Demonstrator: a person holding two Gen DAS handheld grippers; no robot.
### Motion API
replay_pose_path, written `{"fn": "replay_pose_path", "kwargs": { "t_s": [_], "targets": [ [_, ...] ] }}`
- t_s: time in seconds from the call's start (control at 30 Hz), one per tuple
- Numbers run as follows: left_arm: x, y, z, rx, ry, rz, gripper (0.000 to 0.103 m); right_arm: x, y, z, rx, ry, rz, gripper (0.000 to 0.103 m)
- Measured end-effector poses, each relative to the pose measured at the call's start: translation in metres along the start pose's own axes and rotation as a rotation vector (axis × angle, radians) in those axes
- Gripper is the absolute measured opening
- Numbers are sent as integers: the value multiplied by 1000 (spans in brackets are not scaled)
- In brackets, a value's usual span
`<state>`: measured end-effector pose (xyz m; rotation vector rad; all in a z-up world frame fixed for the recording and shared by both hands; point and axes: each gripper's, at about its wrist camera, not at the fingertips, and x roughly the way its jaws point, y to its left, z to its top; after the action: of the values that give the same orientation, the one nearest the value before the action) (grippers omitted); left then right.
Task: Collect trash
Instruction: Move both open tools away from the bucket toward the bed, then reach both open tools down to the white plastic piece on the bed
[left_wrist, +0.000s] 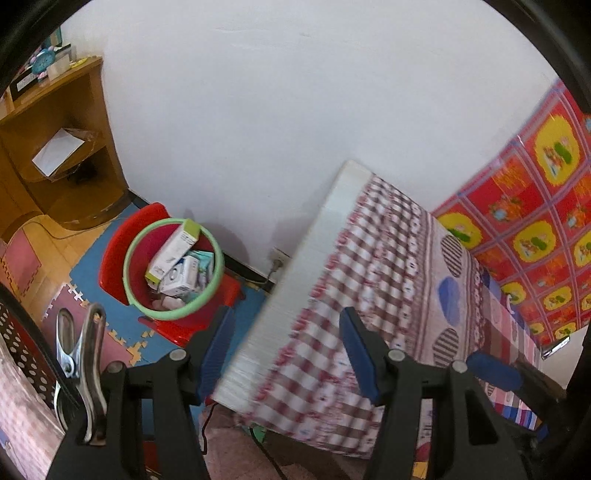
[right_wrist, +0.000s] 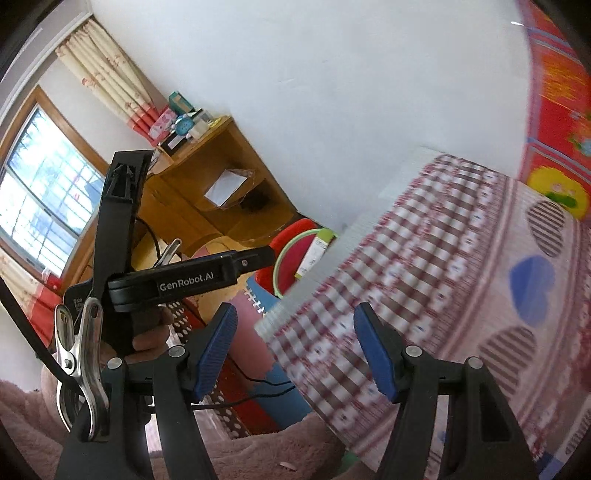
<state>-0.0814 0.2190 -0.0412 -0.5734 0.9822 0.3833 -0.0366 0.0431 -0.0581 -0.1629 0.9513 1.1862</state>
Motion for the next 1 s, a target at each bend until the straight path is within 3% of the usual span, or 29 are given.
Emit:
{"fn": "replay_pose_path", "kwargs": {
  "t_s": [0.37, 1.0],
  "targets": [
    [-4, -87, -20, 112, 21, -30, 61, -66, -51, -37, 112, -72, -46, 68],
    [1, -196, -37, 451, 66, -179, 61, -151, -105, -97, 416, -267, -293, 68]
  ]
}}
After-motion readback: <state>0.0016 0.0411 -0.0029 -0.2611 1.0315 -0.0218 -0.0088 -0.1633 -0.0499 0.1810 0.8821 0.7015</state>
